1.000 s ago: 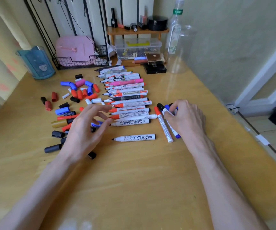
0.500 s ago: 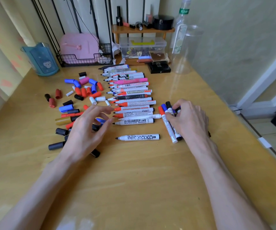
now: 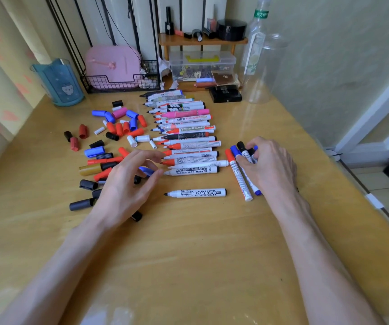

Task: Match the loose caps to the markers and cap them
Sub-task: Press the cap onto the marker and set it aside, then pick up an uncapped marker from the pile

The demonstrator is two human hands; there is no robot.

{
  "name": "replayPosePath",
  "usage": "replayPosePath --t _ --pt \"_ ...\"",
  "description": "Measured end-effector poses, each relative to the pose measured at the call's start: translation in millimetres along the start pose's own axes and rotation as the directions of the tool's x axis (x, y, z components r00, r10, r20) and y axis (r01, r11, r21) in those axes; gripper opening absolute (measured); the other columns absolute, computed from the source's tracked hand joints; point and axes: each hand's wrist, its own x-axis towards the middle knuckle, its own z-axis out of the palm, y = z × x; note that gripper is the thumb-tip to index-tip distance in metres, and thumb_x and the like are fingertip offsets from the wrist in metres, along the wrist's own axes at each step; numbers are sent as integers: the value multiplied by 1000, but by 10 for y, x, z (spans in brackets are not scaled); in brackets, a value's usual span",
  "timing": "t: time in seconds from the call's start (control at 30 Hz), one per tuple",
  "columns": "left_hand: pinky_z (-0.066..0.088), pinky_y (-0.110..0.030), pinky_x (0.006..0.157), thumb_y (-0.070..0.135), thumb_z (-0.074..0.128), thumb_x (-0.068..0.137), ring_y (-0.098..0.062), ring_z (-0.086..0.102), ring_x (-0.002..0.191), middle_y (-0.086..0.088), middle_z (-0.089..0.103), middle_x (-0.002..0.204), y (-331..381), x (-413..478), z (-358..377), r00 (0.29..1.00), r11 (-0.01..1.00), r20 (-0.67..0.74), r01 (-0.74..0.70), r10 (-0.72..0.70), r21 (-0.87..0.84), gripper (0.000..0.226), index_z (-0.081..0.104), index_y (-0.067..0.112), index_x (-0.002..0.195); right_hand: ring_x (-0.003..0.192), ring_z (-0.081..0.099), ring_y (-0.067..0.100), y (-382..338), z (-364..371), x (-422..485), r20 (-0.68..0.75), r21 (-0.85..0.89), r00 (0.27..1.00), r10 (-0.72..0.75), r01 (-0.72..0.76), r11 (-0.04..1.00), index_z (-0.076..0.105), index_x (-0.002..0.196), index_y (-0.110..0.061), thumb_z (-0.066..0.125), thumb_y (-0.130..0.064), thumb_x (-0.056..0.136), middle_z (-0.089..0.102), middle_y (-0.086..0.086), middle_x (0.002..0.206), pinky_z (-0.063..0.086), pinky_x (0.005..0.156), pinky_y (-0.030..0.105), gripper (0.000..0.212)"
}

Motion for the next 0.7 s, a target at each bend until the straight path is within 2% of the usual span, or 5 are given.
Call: replayPosePath --t 0.27,0.43,0.57,0.63,0.7 --pt "57 -39 88 27 63 100 -17 68 107 11 65 117 -9 -18 -65 1000 1000 -15 3 -3 10 28 64 23 127 99 64 31 16 42 1 10 31 1000 -17 17 999 68 119 -23 68 -34 96 70 1 104 41 72 33 26" --pt "57 -42 87 25 63 100 -18 67 107 11 66 116 -13 -27 -105 1000 1000 -21 10 -10 4 27 64 23 127 78 58 15 -104 64 -42 -15 203 967 -255 252 946 72 96 -29 72 -31 92 62 -10 85 48 67 32 5" --pt "58 -39 84 17 65 100 -19 68 106 11 66 115 -60 -30 -156 999 1000 -48 17 -17 4 27 65 23 127 78 58 9 -240 38 -140 133 395 883 -450 370 841 77 88 -30 75 -27 91 64 -15 80 42 66 18 4" --pt "57 -38 83 16 65 100 -19 69 105 10 67 115 -88 -27 -200 997 1000 -68 23 -23 2 27 66 22 126 84 60 8 -248 61 -170 236 432 829 -506 377 819 77 89 -33 78 -36 89 67 -17 83 46 71 22 2" --pt "57 -37 84 16 65 100 -18 69 103 8 67 114 -125 -29 -263 996 999 -77 36 -35 8 26 66 20 126 91 60 6 -243 81 -198 370 436 761 -533 364 823 77 93 -37 81 -48 83 69 -17 89 49 78 24 16"
